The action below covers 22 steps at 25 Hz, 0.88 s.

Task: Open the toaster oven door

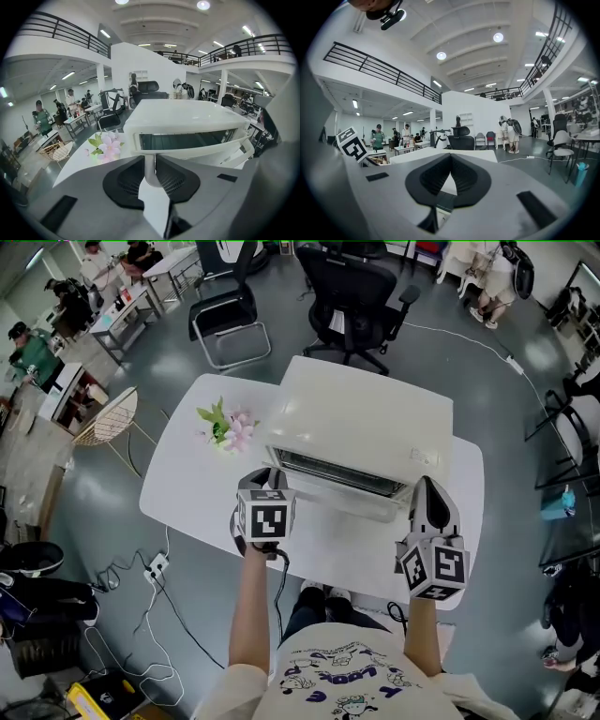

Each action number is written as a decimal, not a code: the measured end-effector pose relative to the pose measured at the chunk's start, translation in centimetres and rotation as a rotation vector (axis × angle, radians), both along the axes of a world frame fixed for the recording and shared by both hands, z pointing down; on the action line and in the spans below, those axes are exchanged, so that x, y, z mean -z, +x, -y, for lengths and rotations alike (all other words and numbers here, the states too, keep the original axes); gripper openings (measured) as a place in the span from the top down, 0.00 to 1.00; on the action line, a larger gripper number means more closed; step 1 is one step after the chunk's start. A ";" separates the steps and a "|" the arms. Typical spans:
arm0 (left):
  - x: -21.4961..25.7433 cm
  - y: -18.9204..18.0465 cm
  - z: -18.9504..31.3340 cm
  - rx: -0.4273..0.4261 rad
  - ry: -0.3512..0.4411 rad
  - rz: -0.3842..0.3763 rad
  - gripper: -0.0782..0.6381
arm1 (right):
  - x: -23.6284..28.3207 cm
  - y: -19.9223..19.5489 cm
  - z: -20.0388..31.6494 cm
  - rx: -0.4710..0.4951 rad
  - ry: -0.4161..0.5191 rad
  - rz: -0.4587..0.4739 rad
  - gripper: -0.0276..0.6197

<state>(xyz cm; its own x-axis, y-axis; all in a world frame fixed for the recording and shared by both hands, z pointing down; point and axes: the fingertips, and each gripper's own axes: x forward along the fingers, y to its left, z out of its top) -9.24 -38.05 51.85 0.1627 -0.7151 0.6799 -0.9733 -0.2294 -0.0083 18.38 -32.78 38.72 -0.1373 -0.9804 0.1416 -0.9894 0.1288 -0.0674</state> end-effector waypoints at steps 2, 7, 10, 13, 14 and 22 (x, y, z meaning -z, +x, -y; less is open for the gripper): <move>-0.3 -0.2 -0.7 0.008 0.002 0.009 0.78 | -0.1 -0.1 -0.2 0.013 0.000 -0.002 0.96; -1.3 -0.7 -2.5 0.029 -0.007 0.041 0.78 | -0.6 -0.2 -1.1 0.044 -0.012 0.002 0.96; -1.7 -0.8 -3.3 0.040 0.005 0.045 0.78 | -0.8 0.0 -1.7 0.064 -0.019 0.000 0.96; -2.0 -0.9 -4.1 0.050 0.011 0.045 0.78 | -1.0 0.2 -2.3 0.083 -0.022 0.000 0.96; -2.1 -1.0 -4.4 0.052 0.013 0.047 0.78 | -1.0 0.3 -2.5 0.089 -0.023 0.002 0.96; -2.5 -1.3 -5.2 0.064 0.044 0.053 0.78 | -1.5 -0.9 -3.5 0.152 -0.031 -0.003 0.96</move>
<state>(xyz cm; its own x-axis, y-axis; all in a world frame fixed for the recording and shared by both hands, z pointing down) -10.58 -32.84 54.39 0.0807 -0.7520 0.6542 -0.9838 -0.1655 -0.0689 17.48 -29.31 40.20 -0.2836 -0.9434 0.1721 -0.9588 0.2752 -0.0711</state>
